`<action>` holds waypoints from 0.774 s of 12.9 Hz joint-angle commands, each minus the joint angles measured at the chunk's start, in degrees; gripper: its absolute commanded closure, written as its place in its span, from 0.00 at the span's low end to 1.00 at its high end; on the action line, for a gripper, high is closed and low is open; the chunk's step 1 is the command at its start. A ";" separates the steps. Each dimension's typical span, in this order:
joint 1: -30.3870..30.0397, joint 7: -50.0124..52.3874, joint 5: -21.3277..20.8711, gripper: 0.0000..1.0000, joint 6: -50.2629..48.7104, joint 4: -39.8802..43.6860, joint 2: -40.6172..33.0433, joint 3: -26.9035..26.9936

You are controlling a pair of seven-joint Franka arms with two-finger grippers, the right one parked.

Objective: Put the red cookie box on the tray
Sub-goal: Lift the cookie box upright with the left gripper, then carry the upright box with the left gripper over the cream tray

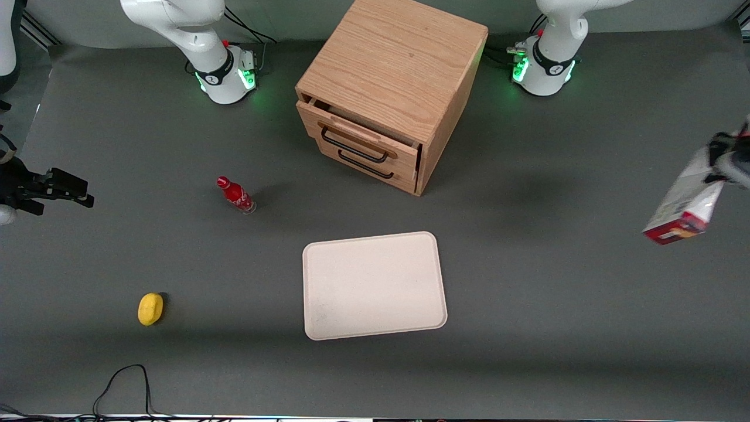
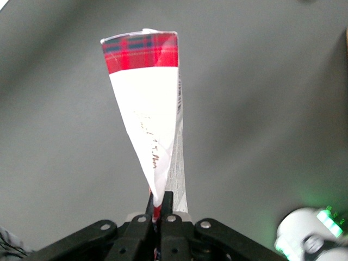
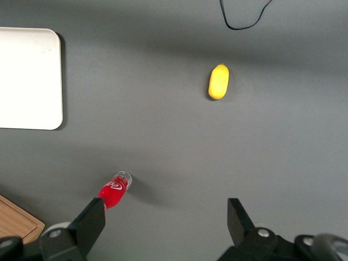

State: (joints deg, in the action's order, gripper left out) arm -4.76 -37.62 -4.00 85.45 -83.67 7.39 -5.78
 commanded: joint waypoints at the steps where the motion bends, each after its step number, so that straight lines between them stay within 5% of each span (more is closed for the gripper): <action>1: 5.71 18.91 1.09 1.00 -1.25 4.73 4.54 -3.17; 5: 13.53 43.98 0.92 1.00 -0.19 14.30 16.39 -8.11; 10: 22.77 63.87 0.13 1.00 16.83 18.80 31.78 -7.85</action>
State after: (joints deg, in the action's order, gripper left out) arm 15.10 20.10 -3.22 99.13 -69.87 32.72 -14.29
